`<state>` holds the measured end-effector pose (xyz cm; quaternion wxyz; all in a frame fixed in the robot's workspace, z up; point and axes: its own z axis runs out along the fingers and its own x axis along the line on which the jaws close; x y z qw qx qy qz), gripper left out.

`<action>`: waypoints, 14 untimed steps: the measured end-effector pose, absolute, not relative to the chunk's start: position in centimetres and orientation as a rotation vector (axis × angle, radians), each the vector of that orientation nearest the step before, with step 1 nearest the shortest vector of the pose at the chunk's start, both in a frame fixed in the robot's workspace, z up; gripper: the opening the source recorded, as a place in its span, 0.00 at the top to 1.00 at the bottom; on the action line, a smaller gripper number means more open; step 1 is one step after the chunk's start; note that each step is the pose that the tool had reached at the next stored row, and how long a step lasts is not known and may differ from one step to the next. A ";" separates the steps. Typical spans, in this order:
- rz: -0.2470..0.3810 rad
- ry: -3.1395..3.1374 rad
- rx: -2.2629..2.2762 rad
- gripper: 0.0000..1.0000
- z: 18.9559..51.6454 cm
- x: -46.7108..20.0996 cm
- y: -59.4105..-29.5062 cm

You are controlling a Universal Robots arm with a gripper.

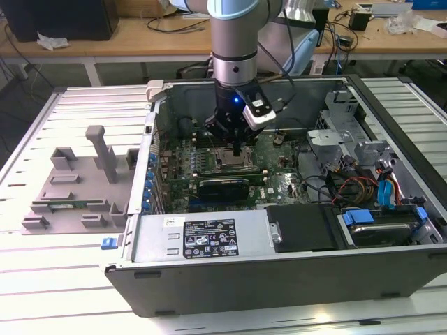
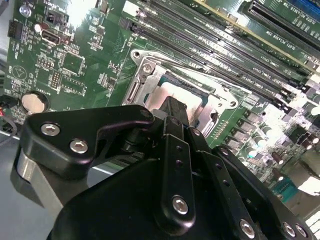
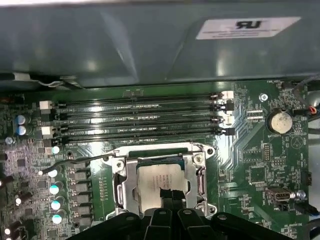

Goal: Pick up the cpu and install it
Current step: 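Close the cpu cover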

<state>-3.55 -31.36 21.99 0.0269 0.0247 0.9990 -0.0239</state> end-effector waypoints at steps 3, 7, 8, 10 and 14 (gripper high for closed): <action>-0.070 3.086 0.049 0.89 21.9 -3.9 -31.4; -0.070 3.084 0.045 0.89 21.9 -5.2 -31.4; -0.067 3.084 0.044 0.89 21.8 -5.5 -31.4; -0.065 3.084 0.040 0.89 21.5 -5.6 -31.4; -0.064 3.084 0.037 0.89 21.1 -6.5 -31.4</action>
